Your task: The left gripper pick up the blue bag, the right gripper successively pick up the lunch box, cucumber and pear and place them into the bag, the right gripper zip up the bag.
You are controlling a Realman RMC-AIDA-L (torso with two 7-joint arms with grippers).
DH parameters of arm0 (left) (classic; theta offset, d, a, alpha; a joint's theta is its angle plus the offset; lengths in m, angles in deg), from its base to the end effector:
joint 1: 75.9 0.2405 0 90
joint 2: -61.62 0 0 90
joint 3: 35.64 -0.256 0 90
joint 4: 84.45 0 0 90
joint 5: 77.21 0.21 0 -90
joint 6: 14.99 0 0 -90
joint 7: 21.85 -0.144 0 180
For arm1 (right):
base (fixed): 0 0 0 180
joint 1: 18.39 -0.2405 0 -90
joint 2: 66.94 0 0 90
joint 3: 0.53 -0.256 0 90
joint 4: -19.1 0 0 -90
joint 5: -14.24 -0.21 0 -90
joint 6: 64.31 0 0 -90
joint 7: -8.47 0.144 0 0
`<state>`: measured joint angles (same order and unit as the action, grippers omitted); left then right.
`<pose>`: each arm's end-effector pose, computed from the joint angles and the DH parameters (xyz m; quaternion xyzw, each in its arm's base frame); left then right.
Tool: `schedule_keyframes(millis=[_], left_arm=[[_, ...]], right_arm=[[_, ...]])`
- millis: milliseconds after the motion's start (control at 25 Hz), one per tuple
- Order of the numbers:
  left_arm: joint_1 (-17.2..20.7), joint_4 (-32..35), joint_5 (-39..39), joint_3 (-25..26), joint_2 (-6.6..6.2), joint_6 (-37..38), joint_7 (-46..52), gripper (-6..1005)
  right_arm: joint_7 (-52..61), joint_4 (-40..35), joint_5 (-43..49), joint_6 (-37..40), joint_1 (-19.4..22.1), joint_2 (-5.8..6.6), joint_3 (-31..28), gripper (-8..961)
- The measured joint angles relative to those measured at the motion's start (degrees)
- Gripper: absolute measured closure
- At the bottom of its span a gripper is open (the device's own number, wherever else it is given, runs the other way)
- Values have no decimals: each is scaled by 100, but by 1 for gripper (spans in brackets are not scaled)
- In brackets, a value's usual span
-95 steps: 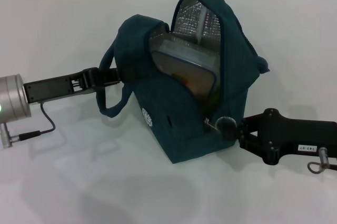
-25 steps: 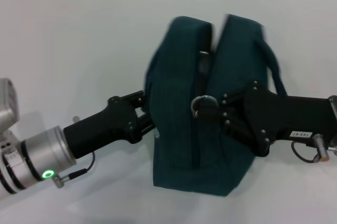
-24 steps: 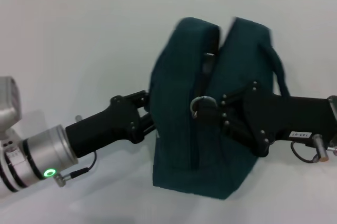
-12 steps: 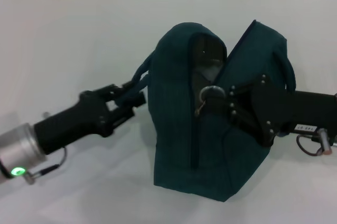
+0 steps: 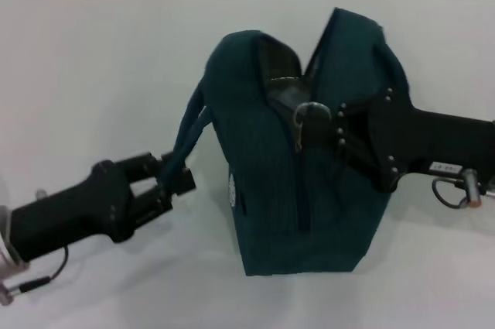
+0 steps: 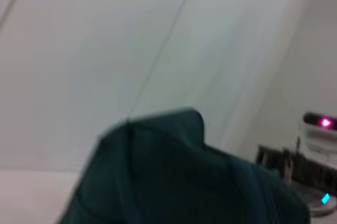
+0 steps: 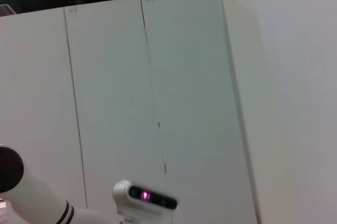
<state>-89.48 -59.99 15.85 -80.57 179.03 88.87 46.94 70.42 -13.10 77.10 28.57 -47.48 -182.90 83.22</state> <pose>-0.3040 0.2230 0.0016 -0.8535 -0.2762 -0.4252 0.1205 0.1808 0.3026 -0.0297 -0.9028 0.0452 0.4266 0.0295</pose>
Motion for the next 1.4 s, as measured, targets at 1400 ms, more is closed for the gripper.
schedule_keyframes(millis=[1400], left_arm=[[660,250,-899,1091,119,874,-472,366]], right_arm=[[-122,119,7,13,-40,0,35,947]])
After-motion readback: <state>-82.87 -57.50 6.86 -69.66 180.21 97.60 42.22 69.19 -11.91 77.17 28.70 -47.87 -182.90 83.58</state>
